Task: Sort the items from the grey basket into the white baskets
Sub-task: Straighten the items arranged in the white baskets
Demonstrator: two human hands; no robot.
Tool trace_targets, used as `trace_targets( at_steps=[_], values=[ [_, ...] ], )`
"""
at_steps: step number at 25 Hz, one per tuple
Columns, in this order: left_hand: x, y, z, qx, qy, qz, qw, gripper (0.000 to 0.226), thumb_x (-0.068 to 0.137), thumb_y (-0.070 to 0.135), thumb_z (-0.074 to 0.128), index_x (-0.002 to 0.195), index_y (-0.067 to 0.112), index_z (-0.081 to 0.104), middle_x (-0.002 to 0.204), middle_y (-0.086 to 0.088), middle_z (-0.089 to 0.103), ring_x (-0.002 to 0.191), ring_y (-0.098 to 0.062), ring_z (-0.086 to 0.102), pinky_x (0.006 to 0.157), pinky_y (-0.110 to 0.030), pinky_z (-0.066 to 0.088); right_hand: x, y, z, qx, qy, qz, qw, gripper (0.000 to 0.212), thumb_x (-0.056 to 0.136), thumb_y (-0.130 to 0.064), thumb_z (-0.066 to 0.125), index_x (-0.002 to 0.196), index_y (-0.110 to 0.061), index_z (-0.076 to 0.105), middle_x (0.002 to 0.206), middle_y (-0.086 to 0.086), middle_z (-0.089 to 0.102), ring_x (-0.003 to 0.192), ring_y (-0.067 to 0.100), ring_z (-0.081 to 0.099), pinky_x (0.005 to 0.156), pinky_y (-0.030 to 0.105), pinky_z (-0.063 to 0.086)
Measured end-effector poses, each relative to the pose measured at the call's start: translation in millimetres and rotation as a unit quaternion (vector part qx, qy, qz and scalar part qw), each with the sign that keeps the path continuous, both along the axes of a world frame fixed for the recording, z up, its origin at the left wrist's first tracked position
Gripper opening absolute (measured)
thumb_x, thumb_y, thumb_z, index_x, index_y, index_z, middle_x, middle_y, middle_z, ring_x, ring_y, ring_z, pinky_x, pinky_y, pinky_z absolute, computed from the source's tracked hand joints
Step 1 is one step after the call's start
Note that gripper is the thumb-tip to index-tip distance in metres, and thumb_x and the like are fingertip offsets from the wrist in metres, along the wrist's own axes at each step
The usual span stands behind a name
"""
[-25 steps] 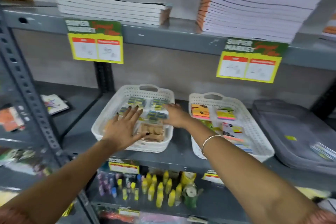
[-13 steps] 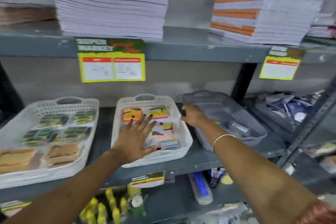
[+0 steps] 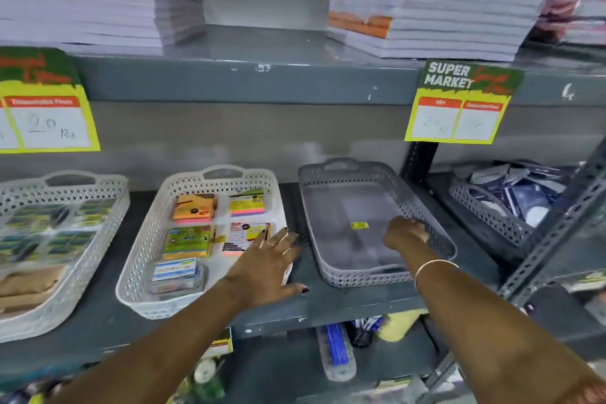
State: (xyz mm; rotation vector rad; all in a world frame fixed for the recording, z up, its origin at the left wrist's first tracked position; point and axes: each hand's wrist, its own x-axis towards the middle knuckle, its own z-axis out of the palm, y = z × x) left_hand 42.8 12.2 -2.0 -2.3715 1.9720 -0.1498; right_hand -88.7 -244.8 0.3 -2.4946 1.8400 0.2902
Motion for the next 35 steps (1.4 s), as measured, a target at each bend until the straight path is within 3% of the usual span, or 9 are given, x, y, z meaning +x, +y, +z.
trace_targets(
  at_steps=[6,10,13,17,20,24,27,31,35],
  values=[
    [-2,1,-1,0.031,0.011,0.019,0.999,0.082,0.084,0.070,0.027,0.145,0.016,0.019,0.159,-0.007,0.007,0.146,-0.022,-0.001,0.117,-0.045,0.000,8,11,7,0.006,-0.036,-0.007,0.999,0.041,0.092,-0.025,0.051,0.129,-0.007,0.055,0.140,0.014,0.052,0.130,0.031,0.048,0.101,0.042,0.047],
    [-3,4,3,-0.001,0.015,0.016,1.000,0.081,0.085,0.067,0.034,0.147,0.017,0.013,0.159,-0.006,0.004,0.146,-0.021,-0.001,0.117,-0.043,-0.002,26,29,28,-0.006,-0.096,0.000,0.995,0.046,0.090,-0.025,0.057,0.132,-0.007,0.051,0.140,0.014,0.050,0.130,0.031,0.046,0.099,0.041,0.048],
    [-1,12,9,-0.050,-0.001,0.024,0.998,0.086,0.083,0.071,0.023,0.148,0.019,0.003,0.159,-0.004,-0.002,0.146,-0.021,-0.003,0.117,-0.042,-0.004,47,53,50,-0.035,-0.132,0.053,0.989,0.047,0.089,-0.022,0.058,0.133,-0.007,0.049,0.140,0.014,0.051,0.130,0.030,0.048,0.098,0.041,0.049],
    [28,58,17,-0.112,-0.035,0.070,0.991,0.095,0.071,0.078,-0.014,0.146,0.019,-0.007,0.152,-0.002,-0.016,0.144,-0.024,-0.009,0.113,-0.044,-0.010,85,97,70,-0.061,-0.178,0.140,0.972,0.045,0.090,-0.029,0.053,0.131,-0.009,0.049,0.137,0.012,0.052,0.129,0.028,0.048,0.103,0.038,0.044],
    [63,111,11,-0.160,-0.008,0.127,0.979,0.094,0.074,0.077,-0.012,0.146,0.018,-0.004,0.156,-0.005,-0.006,0.144,-0.026,-0.005,0.119,-0.046,-0.004,114,132,75,-0.034,-0.206,0.227,0.951,0.044,0.082,-0.032,0.059,0.121,-0.012,0.059,0.129,0.013,0.059,0.120,0.030,0.055,0.097,0.034,0.050],
    [84,175,-10,-0.179,0.026,0.193,0.964,0.090,0.083,0.074,0.009,0.147,0.011,0.008,0.156,-0.008,0.010,0.144,-0.023,0.010,0.116,-0.036,0.001,130,178,68,0.048,-0.132,0.365,0.921,0.046,0.082,-0.028,0.067,0.123,-0.010,0.056,0.129,0.012,0.057,0.117,0.030,0.056,0.091,0.035,0.049],
    [84,207,-34,-0.162,0.057,0.214,0.962,0.094,0.082,0.076,0.013,0.147,0.007,0.009,0.156,-0.009,0.011,0.144,-0.024,0.013,0.114,-0.031,0.002,130,201,54,0.109,-0.054,0.411,0.903,0.049,0.085,-0.017,0.065,0.131,-0.009,0.049,0.137,0.013,0.050,0.122,0.029,0.051,0.092,0.031,0.046],
    [84,221,-63,-0.117,0.063,0.234,0.963,0.104,0.076,0.082,0.010,0.147,0.005,0.003,0.156,-0.010,0.008,0.144,-0.024,0.012,0.117,-0.040,0.019,124,209,36,0.131,0.002,0.426,0.895,0.049,0.083,-0.011,0.065,0.129,-0.011,0.048,0.134,0.014,0.051,0.120,0.030,0.050,0.082,0.031,0.043],
    [87,219,-72,-0.071,0.068,0.243,0.965,0.114,0.067,0.087,0.001,0.145,0.007,0.020,0.154,-0.011,0.025,0.143,-0.027,0.020,0.113,-0.047,0.024,122,209,27,0.136,-0.002,0.418,0.898,0.051,0.082,-0.009,0.063,0.130,-0.014,0.046,0.136,0.014,0.047,0.127,0.029,0.040,0.090,0.033,0.043]
  ],
)
